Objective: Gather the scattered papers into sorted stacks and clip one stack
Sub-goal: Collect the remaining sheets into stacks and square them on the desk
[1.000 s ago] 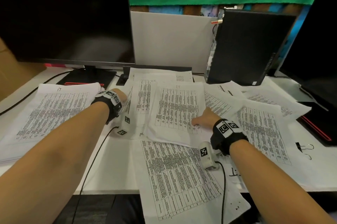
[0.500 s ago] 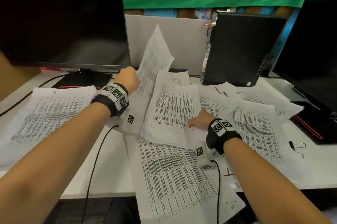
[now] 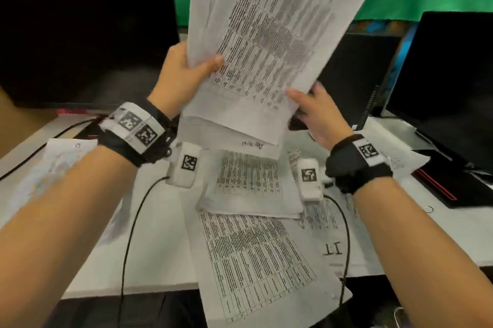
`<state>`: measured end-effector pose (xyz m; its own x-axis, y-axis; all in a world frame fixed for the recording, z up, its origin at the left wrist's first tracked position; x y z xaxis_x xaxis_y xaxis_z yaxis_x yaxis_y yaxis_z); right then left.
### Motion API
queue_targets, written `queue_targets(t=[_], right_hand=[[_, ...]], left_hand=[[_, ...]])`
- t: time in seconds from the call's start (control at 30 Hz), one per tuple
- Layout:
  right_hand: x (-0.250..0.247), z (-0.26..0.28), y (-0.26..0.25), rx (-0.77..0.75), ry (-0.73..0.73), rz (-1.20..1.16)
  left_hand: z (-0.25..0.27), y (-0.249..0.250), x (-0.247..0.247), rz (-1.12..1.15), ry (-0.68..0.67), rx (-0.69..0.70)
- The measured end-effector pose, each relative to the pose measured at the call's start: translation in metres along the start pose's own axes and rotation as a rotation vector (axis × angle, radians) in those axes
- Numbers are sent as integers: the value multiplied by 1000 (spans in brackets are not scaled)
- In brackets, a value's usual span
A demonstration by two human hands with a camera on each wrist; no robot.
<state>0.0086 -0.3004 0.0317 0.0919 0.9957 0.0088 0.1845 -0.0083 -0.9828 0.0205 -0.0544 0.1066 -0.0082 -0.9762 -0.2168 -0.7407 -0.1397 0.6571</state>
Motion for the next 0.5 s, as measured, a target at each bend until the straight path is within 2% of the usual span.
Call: queue_targets(t=[0.07, 0.13, 0.2, 0.27, 0.37, 0.43, 0.5], right_hand=[[-1, 9, -26, -138, 0, -23], [-3, 14, -31, -151, -28, 4], [-6, 20, -15, -78, -83, 77], [-9, 27, 12, 23, -118, 208], [-10, 38, 62, 200, -174, 397], [-11, 39, 77, 244, -141, 457], [-12, 33, 66, 173, -42, 425]], left_hand=[[9, -6, 12, 53, -16, -1], [19, -13, 17, 47, -32, -13], [32, -25, 19, 80, -55, -40], [50, -44, 25, 138, -96, -149], [77, -76, 46, 156, -240, -328], [81, -75, 57, 63, -293, -347], [67, -62, 58, -57, -210, -262]])
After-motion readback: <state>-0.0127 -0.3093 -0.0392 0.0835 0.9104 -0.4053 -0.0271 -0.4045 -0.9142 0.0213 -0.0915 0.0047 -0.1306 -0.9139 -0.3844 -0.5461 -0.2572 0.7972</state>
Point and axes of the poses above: each hand's wrist, its own z-axis away from the middle knuckle, its own x-axis out of the palm, y = z × x, the point moved 7 cm from there along -z, towards the middle knuckle, and after that the axes turned 6 degrees about x, right-handed, at the moved point
